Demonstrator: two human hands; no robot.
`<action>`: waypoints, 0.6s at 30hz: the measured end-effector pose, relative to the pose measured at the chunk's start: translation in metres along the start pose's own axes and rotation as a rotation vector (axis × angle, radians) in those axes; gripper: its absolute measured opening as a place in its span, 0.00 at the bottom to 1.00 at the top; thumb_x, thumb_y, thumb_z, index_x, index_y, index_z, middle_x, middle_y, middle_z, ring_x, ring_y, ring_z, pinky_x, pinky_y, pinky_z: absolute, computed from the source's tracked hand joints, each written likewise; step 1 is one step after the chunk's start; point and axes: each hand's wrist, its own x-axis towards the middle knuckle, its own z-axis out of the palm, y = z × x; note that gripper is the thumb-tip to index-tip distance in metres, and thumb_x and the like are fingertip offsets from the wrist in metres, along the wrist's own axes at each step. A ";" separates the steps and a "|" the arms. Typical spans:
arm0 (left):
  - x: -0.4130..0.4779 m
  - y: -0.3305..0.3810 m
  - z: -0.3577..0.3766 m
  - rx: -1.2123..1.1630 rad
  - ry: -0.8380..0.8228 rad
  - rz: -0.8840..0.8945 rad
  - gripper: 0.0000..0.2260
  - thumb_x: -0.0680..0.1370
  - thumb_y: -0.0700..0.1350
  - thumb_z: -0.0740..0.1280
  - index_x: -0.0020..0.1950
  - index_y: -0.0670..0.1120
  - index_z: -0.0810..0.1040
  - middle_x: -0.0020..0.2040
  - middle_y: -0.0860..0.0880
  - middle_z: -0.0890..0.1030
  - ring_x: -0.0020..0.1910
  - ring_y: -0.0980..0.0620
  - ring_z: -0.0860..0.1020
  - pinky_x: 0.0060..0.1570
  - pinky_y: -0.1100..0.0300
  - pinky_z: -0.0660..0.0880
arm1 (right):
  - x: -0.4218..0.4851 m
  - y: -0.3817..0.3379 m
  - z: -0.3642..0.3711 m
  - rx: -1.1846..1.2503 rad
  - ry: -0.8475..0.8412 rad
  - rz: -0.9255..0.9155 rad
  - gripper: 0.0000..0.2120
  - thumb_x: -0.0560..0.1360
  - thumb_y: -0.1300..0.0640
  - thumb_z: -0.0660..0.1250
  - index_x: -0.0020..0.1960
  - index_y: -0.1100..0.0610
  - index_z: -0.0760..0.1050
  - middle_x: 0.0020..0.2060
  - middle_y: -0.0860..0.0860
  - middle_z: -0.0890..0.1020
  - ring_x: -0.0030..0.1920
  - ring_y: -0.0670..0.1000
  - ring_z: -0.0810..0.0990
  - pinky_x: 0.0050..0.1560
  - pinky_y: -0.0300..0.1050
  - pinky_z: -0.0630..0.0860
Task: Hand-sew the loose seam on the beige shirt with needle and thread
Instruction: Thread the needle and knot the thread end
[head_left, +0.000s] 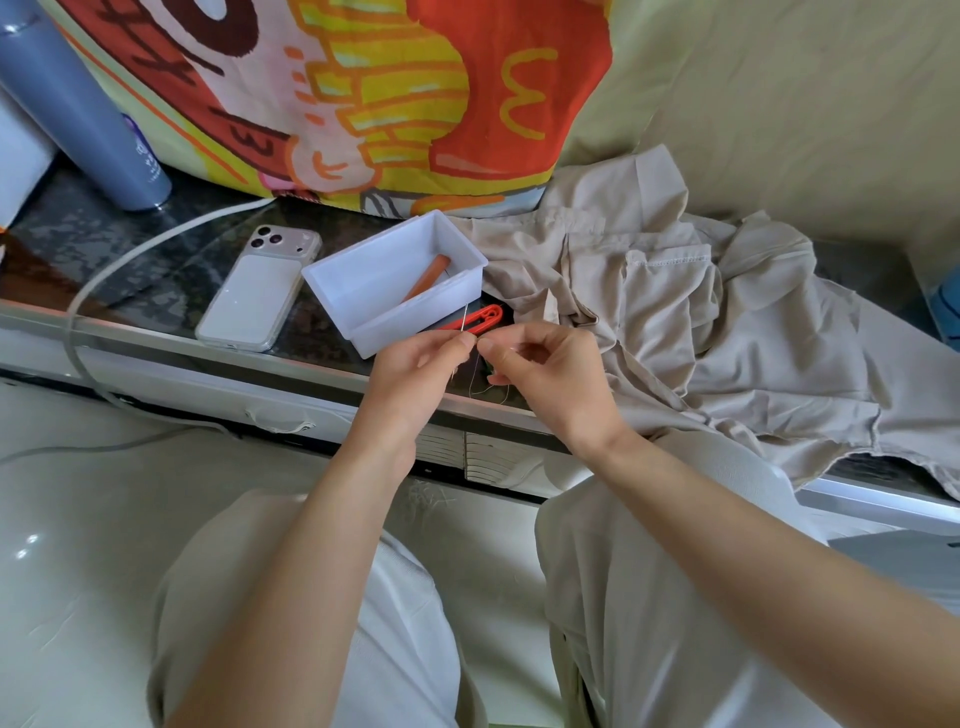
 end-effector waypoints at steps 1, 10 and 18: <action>0.000 0.000 0.000 -0.008 0.002 -0.004 0.07 0.78 0.44 0.67 0.40 0.52 0.79 0.38 0.58 0.80 0.44 0.63 0.77 0.51 0.64 0.72 | 0.000 0.001 0.000 -0.021 0.001 -0.008 0.07 0.75 0.63 0.68 0.39 0.54 0.80 0.36 0.48 0.82 0.38 0.47 0.79 0.42 0.40 0.81; 0.006 -0.003 0.000 -0.026 0.057 -0.012 0.05 0.78 0.46 0.66 0.43 0.52 0.79 0.41 0.54 0.80 0.44 0.57 0.77 0.48 0.62 0.72 | 0.000 0.004 -0.003 -0.116 0.036 -0.002 0.08 0.76 0.59 0.67 0.39 0.52 0.78 0.33 0.47 0.80 0.35 0.48 0.79 0.47 0.46 0.79; 0.003 -0.002 -0.005 -0.026 0.103 0.100 0.05 0.77 0.44 0.67 0.43 0.53 0.79 0.40 0.55 0.81 0.39 0.62 0.78 0.35 0.76 0.72 | 0.000 0.003 -0.005 -0.128 0.050 -0.005 0.10 0.76 0.60 0.66 0.38 0.48 0.75 0.31 0.46 0.78 0.35 0.49 0.78 0.43 0.40 0.76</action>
